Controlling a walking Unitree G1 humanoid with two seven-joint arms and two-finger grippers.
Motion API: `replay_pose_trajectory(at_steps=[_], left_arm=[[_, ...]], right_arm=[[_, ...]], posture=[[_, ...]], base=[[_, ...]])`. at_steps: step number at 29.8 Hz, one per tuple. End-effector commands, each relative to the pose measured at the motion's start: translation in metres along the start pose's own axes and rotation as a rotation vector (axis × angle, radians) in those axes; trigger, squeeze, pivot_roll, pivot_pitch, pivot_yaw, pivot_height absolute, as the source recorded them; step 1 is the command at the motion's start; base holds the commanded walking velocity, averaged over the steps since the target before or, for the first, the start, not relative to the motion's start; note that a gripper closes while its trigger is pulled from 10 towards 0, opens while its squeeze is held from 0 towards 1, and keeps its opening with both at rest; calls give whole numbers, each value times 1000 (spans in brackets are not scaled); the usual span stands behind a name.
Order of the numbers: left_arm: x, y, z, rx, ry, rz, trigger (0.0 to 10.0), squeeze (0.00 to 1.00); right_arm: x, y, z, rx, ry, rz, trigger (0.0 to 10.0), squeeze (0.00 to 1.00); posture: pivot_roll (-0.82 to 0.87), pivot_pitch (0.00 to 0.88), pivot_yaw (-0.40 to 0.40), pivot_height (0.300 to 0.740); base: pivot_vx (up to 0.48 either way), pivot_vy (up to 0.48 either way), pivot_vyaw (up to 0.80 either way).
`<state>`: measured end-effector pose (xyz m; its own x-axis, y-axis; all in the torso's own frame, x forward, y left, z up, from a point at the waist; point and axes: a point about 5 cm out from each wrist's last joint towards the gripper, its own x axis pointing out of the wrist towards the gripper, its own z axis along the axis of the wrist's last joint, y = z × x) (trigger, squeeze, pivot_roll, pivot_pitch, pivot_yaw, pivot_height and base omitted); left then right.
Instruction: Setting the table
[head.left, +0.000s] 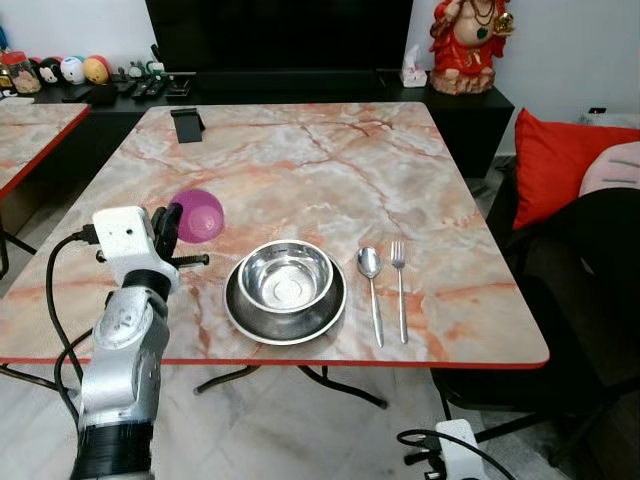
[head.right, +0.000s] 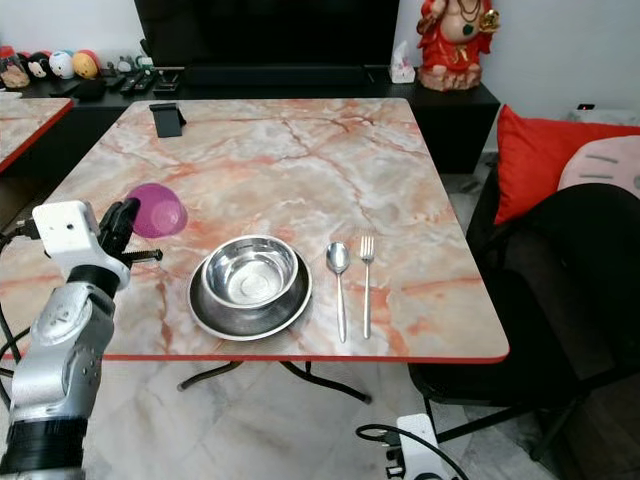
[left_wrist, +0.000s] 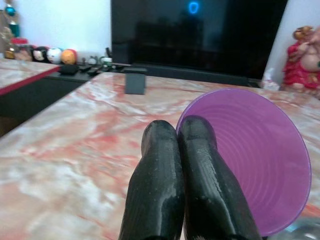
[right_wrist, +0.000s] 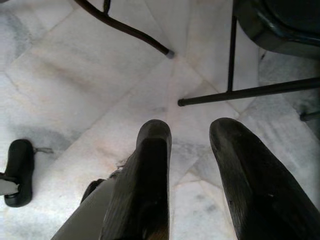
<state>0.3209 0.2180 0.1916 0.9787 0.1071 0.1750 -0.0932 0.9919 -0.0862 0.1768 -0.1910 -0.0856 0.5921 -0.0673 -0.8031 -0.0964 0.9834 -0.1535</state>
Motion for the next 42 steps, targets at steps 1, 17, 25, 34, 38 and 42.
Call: replay_pose_trajectory(at_steps=[1, 17, 25, 34, 38, 42], left_arm=[[7, 5, 4, -12, 11, 6, 10000, 0], [-10, 8, 25, 43, -208, 29, 10000, 0], [-8, 8, 26, 46, -209, 30, 10000, 0], [-7, 12, 27, 50, -210, 45, 10000, 0], [-5, 13, 28, 49, -214, 47, 10000, 0], [-5, 12, 29, 46, -217, 47, 10000, 0]], right_arm=[[0, -1, 1, 15, -4, -3, 10000, 0], [-6, -4, -26, 15, 80, -3, 10000, 0], [-13, -14, -47, 19, 114, -20, 10000, 0], [-15, -16, -51, 39, 119, -27, 10000, 0], [-14, -14, -49, 42, 113, -23, 10000, 0], [-14, -14, -49, 42, 114, -22, 10000, 0]], posture=[[-56, 0, 21, 740], [-53, 0, 21, 740], [-60, 0, 24, 740], [-65, 0, 31, 740], [-63, 0, 29, 740], [-63, 0, 28, 740]], base=[[0, 0, 0], [0, 0, 0], [0, 0, 0], [0, 0, 0], [240, 0, 0], [249, 0, 0]])
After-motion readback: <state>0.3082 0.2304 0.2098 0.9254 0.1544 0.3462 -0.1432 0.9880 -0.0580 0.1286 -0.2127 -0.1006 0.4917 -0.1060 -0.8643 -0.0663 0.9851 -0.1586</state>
